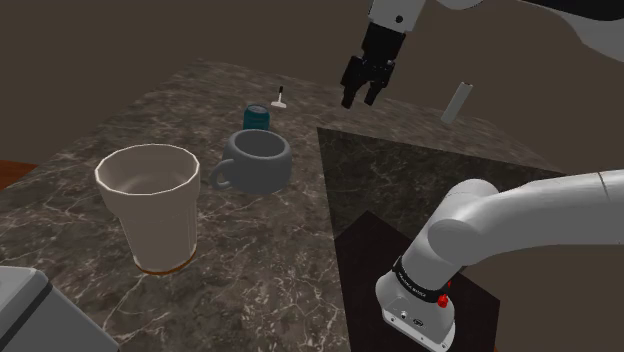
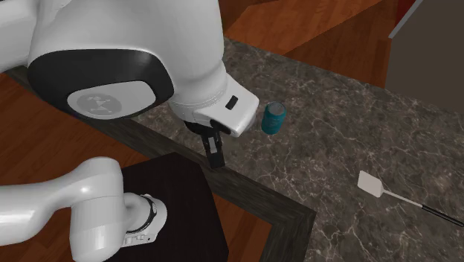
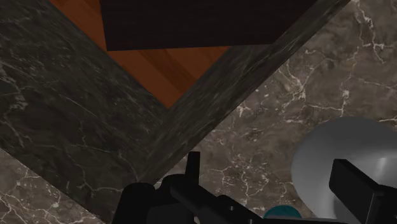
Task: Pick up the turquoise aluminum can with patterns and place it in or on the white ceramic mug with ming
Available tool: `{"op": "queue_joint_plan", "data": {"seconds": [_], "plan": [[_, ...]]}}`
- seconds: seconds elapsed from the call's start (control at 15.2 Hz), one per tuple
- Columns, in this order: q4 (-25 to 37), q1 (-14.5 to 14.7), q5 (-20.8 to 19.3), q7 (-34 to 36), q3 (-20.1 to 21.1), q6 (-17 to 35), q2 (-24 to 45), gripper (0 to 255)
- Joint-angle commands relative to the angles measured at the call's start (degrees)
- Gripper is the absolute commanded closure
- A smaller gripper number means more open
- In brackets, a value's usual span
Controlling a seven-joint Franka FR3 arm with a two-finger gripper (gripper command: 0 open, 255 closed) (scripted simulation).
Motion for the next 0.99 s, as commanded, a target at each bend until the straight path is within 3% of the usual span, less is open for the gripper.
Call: {"op": "queue_joint_plan", "data": {"seconds": [0.0, 0.92], "plan": [[0.00, 0.00, 0.00, 0.00, 0.00, 0.00, 0.00, 0], [16.06, 0.28, 0.33, 9.88, 7.28, 12.67, 30.30, 0]]}}
